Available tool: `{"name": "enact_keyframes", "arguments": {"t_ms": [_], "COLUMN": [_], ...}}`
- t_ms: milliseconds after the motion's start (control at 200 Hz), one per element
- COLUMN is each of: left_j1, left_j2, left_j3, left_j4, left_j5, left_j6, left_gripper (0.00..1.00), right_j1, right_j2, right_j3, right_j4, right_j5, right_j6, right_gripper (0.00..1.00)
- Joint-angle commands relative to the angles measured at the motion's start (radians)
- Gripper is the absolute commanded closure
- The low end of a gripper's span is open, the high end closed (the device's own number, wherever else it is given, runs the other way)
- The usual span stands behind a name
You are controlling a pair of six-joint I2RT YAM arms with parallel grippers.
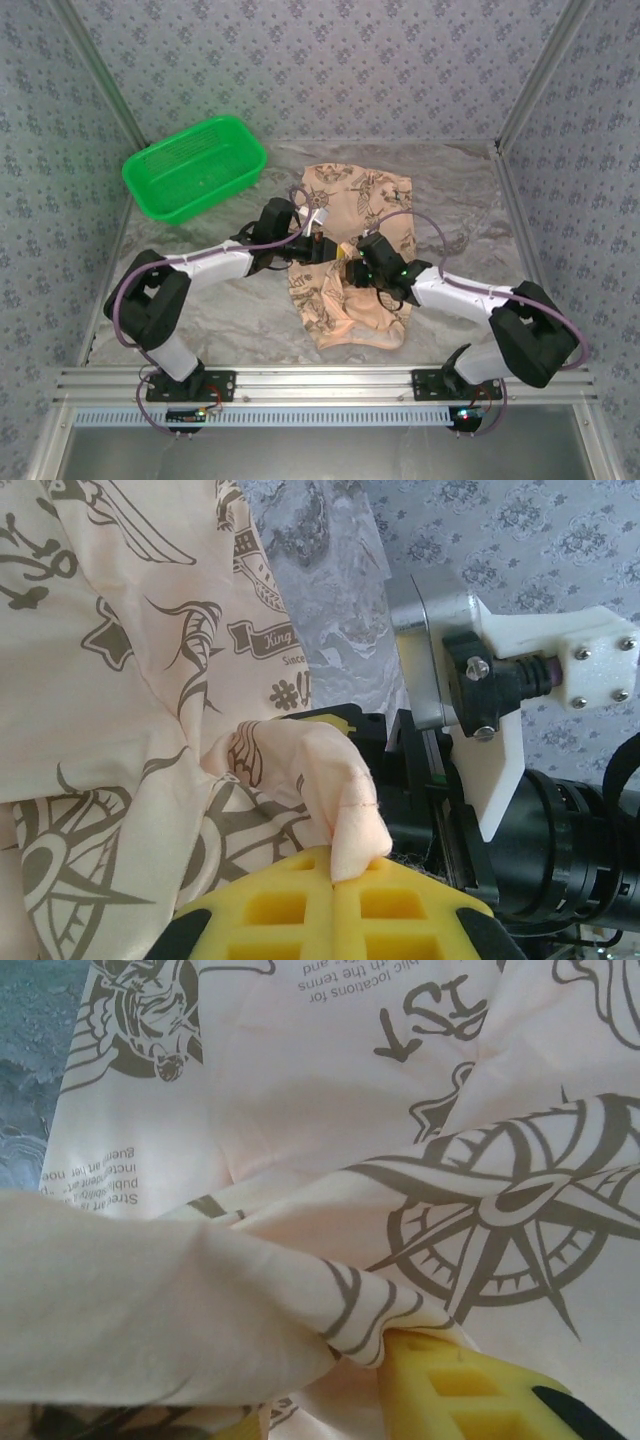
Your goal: Fold the inside-out t-shirt
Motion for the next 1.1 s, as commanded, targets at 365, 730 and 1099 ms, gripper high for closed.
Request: {"name": "enact_keyframes", "arguments": {"t_ms": [365, 730, 1099], "left_j1": [-0.003, -0.003, 0.012], "left_j2": [0.006, -0.001, -0.016], "left_j3": [0.028, 0.010, 0.010], "left_j4": [0.023, 0.026, 0.011], "left_j5": [-0.032, -0.019, 0.002], "left_j6": [-0.048, -0.051, -0.048], "left_gripper": [1.00, 1.00, 1.00], "right_j1": [0.145, 0.126, 0.110], "right_j2": [-0.033, 0.091, 0.126], "right_j3": [-0.019, -0.053, 0.004], "right_j4": [-0.001, 0.109, 0.128], "right_j5": [0.133, 0.242, 0.194], "right_j6": [0.550, 0.627, 0.596], "right_gripper": [0.73, 0.69, 0.74]}}
